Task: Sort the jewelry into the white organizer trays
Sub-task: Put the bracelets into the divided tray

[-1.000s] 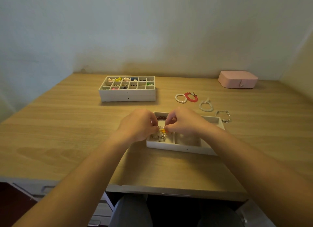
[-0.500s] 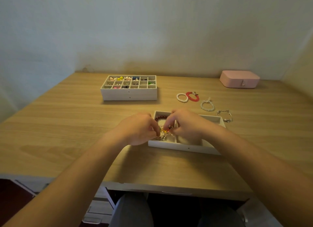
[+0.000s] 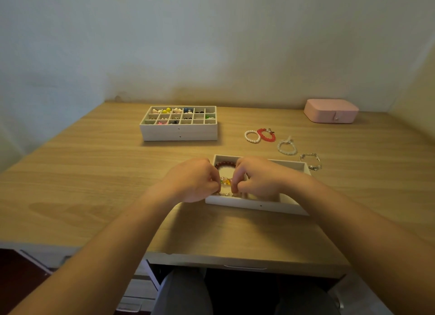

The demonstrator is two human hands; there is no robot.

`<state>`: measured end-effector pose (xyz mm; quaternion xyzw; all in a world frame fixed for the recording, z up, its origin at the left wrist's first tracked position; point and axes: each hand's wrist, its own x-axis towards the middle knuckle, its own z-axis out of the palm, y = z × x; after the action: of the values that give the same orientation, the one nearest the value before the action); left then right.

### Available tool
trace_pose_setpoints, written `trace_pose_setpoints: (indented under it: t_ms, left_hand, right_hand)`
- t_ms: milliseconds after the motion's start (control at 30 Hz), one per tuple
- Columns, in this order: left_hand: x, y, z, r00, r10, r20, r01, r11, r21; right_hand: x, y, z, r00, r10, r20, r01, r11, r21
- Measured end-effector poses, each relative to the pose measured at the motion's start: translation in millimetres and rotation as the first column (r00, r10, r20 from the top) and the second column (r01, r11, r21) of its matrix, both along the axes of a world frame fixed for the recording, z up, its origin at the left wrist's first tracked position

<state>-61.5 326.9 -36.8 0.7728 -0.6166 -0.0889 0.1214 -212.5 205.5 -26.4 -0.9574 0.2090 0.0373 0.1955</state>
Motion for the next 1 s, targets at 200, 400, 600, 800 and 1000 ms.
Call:
trace_pose_setpoints:
  t_ms: [200, 400, 600, 800, 1000]
  left_hand:
    - [0.4, -5.6, 0.1, 0.999, 0.044, -0.016, -0.044, 0.999, -0.022]
    - [1.3, -13.1, -2.4, 0.993, 0.101, -0.067, -0.105, 0.993, -0.059]
    - [5.3, -19.5, -8.6, 0.983, 0.162, -0.090, -0.168, 0.983, -0.072]
    - [4.1, -20.7, -9.1, 0.987, 0.162, 0.012, -0.160, 0.982, -0.099]
    - [6.0, -21.5, -12.8, 0.985, 0.167, -0.050, -0.172, 0.980, -0.102]
  right_hand:
    - [-1.2, -1.3, -3.0, 1.000, -0.013, 0.021, 0.012, 0.999, 0.040]
    - [1.0, -0.4, -3.5, 0.998, -0.038, 0.058, 0.042, 0.998, -0.054]
    - [5.2, -0.5, -11.4, 0.994, -0.085, 0.073, 0.093, 0.989, -0.114]
    - [3.9, -1.4, -8.7, 0.994, -0.088, 0.068, 0.095, 0.990, -0.104]
    - [1.5, -4.3, -11.9, 0.990, -0.094, 0.107, 0.103, 0.991, -0.080]
